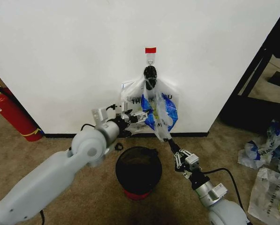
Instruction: Pick up the garbage bag from the wall and place it over the trash bin.
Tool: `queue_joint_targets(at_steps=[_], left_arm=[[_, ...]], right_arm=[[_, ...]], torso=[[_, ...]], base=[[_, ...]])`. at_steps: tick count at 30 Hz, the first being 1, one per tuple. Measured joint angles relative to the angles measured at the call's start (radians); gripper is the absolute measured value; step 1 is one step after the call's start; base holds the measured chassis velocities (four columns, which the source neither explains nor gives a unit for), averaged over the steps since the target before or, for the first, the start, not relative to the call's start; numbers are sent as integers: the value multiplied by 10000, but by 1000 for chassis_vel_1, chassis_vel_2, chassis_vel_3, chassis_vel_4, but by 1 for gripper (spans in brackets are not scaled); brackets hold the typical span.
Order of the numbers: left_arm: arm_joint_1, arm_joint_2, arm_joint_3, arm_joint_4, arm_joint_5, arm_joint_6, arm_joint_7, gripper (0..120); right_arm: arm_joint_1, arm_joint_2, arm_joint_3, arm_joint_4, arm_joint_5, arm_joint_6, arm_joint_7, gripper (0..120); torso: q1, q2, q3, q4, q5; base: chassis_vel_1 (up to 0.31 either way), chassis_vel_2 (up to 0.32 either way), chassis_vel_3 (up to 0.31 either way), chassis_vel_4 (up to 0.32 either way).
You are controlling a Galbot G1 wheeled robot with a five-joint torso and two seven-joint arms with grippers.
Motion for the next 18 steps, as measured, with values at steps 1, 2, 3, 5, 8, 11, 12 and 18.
queue_joint_targets(at_steps=[1,2,3,5,8,11,12,18], left_arm=[[-21,-93,109,117,95,-11,27,99],[-34,-190,181,207,154,-21,39,98],[-34,-190,181,207,154,-21,39,98],[-74,-342,259,323,191,-38,60,97],[-215,-647,475,671,541,-120,238,95],[-264,-870,590,882,753,-184,280,91],[-279,-971,613,945,815,-216,281,89],[-312,-945,636,985,856,-355,285,68]], right_arm=[[-13,-7,28,25,22,-10,0,0],[-30,-12,49,39,33,-17,0,0],[-30,-12,49,39,33,-17,0,0],[-62,-17,74,44,37,-22,0,0],[-83,-27,88,44,45,-29,5,0],[-83,-41,105,41,59,-39,12,0],[-88,-52,120,41,72,-42,19,0],[-168,-107,244,68,129,-64,42,0]], torso=[[0,0,0,0,0],[0,0,0,0,0],[0,0,0,0,0],[-1,0,-1,-1,1],[-1,0,-1,0,2],[-1,0,-1,-4,1],[-1,1,-1,-4,1],[-1,1,-1,-1,1]], base=[[0,0,0,0],[0,0,0,0],[0,0,0,0],[0,0,0,0],[0,0,0,0],[0,0,0,0],[0,0,0,0],[0,0,0,0]])
